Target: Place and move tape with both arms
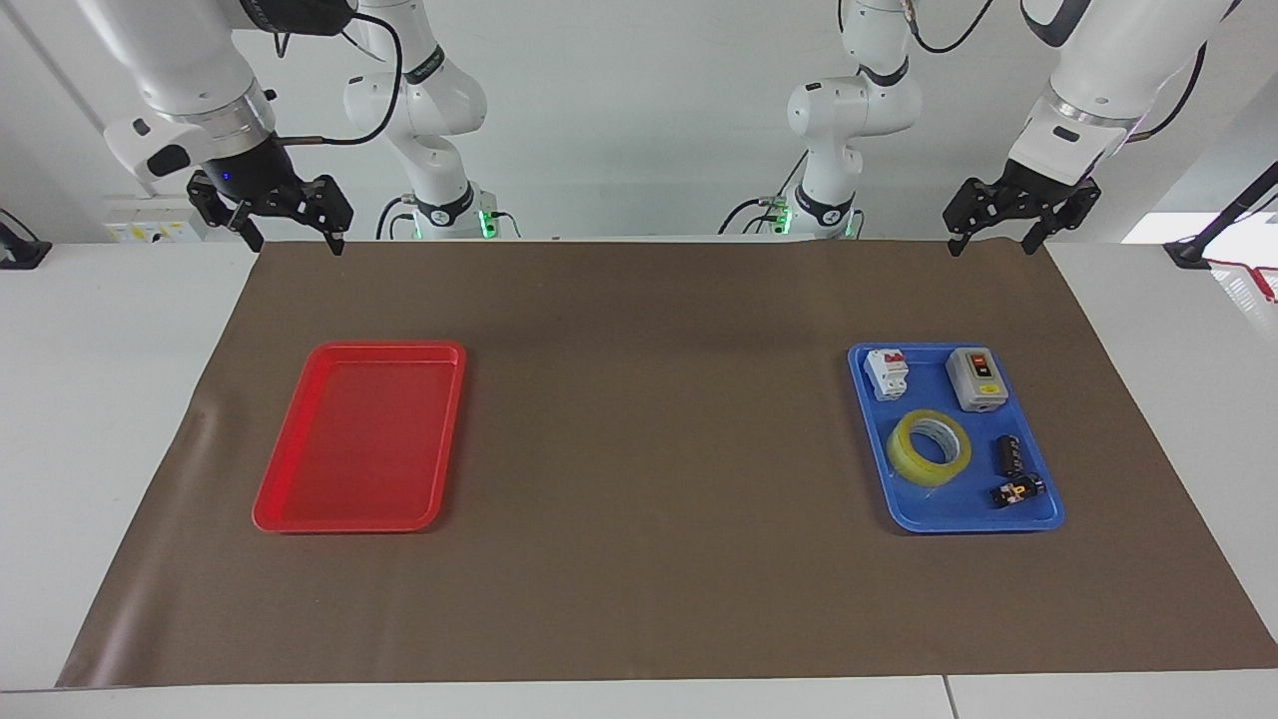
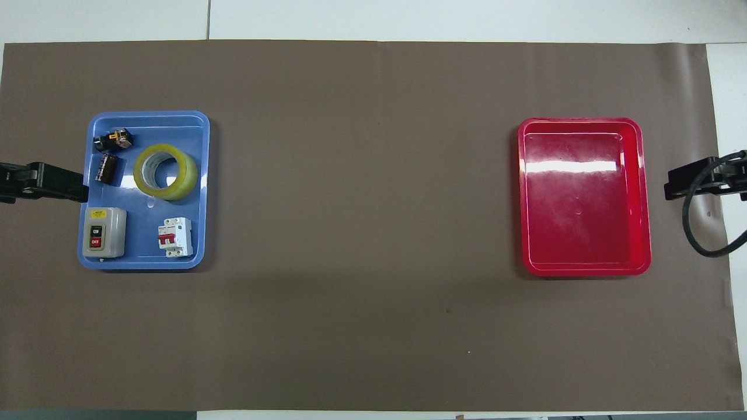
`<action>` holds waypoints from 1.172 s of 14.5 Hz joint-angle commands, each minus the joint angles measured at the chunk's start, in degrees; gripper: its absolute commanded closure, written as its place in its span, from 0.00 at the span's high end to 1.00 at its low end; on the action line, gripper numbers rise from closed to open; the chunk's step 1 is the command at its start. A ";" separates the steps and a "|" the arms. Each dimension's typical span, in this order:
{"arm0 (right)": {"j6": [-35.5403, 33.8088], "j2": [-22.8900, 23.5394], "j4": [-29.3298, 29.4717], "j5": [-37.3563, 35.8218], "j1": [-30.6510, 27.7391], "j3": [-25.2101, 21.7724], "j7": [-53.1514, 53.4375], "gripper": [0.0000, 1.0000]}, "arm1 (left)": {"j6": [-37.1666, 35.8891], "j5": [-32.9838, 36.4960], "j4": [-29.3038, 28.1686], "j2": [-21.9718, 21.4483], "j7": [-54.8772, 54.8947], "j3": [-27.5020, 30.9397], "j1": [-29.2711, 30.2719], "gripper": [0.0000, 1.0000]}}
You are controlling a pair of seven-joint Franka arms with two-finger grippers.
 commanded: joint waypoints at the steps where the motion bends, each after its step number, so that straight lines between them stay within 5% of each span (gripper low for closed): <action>1: 1.01 -1.02 -1.24 1.23 -0.92 0.46 0.23 1.00 | 3.84 -0.42 -3.06 -1.63 -1.34 0.32 0.40 1.00; 7: 0.92 -1.02 -1.23 1.23 -0.92 0.46 0.23 1.00 | 18.16 0.37 -4.46 9.60 -0.82 0.40 5.41 1.00; 12: 1.01 -1.02 -1.24 1.23 -0.92 0.46 0.23 1.00 | 35.31 1.95 -17.55 14.27 -1.52 0.40 6.55 1.00; 17: 1.01 -1.02 -1.23 1.23 -0.92 0.46 0.23 1.00 | 39.27 2.92 -19.41 16.83 -1.61 0.40 6.64 0.81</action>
